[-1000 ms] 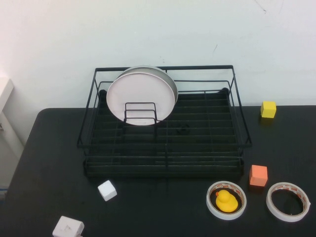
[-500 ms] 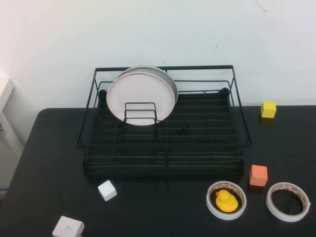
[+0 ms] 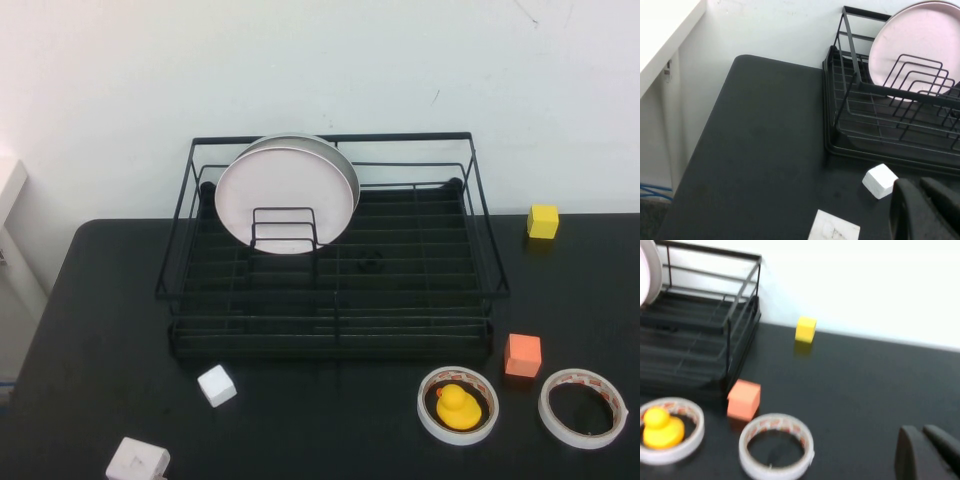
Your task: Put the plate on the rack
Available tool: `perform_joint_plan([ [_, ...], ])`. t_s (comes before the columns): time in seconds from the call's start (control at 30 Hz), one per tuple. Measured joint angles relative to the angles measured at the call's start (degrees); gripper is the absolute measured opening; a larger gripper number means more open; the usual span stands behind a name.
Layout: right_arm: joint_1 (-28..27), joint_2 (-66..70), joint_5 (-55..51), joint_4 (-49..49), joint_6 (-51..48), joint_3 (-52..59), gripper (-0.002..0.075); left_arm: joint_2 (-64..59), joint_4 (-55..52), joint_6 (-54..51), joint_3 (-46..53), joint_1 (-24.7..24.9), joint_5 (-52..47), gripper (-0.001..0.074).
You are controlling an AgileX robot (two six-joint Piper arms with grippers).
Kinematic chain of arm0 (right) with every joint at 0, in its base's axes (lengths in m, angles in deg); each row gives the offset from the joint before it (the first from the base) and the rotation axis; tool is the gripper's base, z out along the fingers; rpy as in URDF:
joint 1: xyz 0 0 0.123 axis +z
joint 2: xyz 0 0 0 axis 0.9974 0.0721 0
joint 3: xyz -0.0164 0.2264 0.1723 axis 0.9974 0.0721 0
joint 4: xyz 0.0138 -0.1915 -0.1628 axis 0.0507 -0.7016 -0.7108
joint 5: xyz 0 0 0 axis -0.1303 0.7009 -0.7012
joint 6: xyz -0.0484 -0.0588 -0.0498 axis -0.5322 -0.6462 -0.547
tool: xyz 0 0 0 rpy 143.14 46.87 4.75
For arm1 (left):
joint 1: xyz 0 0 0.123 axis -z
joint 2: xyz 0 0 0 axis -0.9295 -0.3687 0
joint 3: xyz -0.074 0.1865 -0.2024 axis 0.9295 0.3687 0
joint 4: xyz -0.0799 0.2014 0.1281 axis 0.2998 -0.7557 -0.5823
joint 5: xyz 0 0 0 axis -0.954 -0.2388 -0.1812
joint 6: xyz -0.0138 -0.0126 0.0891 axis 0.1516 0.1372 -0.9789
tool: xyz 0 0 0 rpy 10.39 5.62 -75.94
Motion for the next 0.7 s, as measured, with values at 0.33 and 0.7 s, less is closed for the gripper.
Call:
perform_joint_plan([
  [0.33, 0.0, -0.1, -3.2, -1.1, 0.4, -0.3, -0.0002, 0.0, 0.0, 0.0, -0.1, 0.0, 0.0, -0.0001],
  [0.7, -0.6, -0.1, -4.2, -1.1, 3.9, -0.5, -0.0002, 0.0, 0.0, 0.0, -0.1, 0.0, 0.0, -0.0001],
])
